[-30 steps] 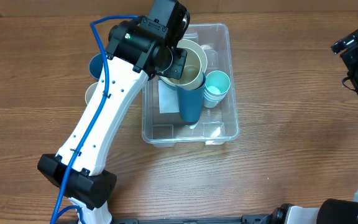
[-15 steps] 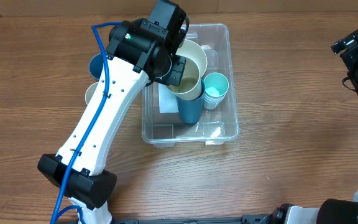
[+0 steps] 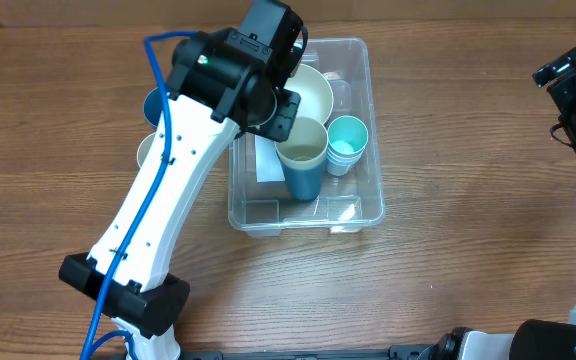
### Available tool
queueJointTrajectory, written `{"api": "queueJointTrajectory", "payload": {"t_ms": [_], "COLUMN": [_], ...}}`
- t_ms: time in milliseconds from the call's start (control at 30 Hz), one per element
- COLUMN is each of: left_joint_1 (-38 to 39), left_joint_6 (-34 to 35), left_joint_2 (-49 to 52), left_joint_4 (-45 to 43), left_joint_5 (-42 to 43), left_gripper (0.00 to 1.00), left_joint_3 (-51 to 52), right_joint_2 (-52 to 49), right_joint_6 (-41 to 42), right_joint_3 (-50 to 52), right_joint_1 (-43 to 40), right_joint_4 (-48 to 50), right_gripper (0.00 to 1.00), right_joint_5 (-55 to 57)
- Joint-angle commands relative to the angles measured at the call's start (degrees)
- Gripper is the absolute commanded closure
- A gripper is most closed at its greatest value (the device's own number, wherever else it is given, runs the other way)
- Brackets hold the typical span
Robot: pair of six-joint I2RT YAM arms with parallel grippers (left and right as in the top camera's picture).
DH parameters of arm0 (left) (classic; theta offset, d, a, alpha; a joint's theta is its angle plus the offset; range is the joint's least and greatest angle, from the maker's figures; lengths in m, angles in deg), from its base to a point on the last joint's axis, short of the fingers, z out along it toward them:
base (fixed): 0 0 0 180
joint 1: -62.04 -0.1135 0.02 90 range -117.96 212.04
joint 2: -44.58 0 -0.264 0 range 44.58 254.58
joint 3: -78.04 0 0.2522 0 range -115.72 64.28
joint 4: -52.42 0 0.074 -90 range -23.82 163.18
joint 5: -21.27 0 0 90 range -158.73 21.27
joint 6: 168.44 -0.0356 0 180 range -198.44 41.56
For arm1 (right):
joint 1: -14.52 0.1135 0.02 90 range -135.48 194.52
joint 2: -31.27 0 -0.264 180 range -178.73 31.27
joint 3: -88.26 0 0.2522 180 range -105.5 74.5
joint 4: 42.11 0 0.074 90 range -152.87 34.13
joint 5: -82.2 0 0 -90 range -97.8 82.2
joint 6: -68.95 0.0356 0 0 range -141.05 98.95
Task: Pack container
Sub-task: 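Carry the cream cup into the bin and release it, then move the left gripper to the dark blue cup left of the bin, then grasp the dark blue cup and place it into the bin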
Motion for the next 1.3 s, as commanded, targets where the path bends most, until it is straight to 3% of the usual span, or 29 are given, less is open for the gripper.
{"api": "queueJointTrajectory", "payload": {"t_ms": [0, 100, 233, 433, 700, 833, 967, 1133, 1267], "left_joint_1": [-1.62, -6.64, -19.43, -33.51, -34.67, -34.67, -34.67, -34.67, -34.67], "left_joint_6": [1.18, 2.45, 3.96, -1.46, -6.32, -11.37, -13.35, -13.49, -12.07], "left_joint_2": [-0.50, -0.50, -0.35, 2.27, 12.83, 17.68, 19.04, 20.72, 23.28], "left_joint_4": [5.27, 8.39, 7.80, 2.27, 3.96, 3.65, 3.17, 2.99, 1.62], "left_joint_5": [-12.74, -17.79, -11.82, 3.76, 4.68, 9.07, 9.20, 8.87, 8.31], "left_gripper": [0.43, 0.36, 0.24, 0.28, 0.28, 0.36, 0.37, 0.41, 0.49], "left_joint_3": [-6.29, -6.95, -6.71, -5.16, -5.09, -5.09, -5.09, -5.07, -5.07], "right_joint_2": [0.98, 0.98, 0.98, 0.98, 0.98, 0.98, 0.98, 0.98, 0.98], "right_joint_6": [0.20, 0.20, 0.20, 0.20, 0.20, 0.20, 0.20, 0.20, 0.20], "right_joint_3": [-0.15, -0.15, -0.15, -0.15, -0.15, -0.15, -0.15, -0.15, -0.15], "right_joint_1": [0.07, 0.07, 0.07, 0.07, 0.07, 0.07, 0.07, 0.07, 0.07], "right_joint_4": [0.13, 0.13, 0.13, 0.13, 0.11, 0.13, 0.11, 0.13, 0.13], "right_gripper": [0.00, 0.00, 0.00, 0.00, 0.00, 0.00, 0.00, 0.00, 0.00], "right_joint_5": [-0.09, -0.09, -0.09, -0.09, -0.09, -0.09, -0.09, -0.09, -0.09]}}
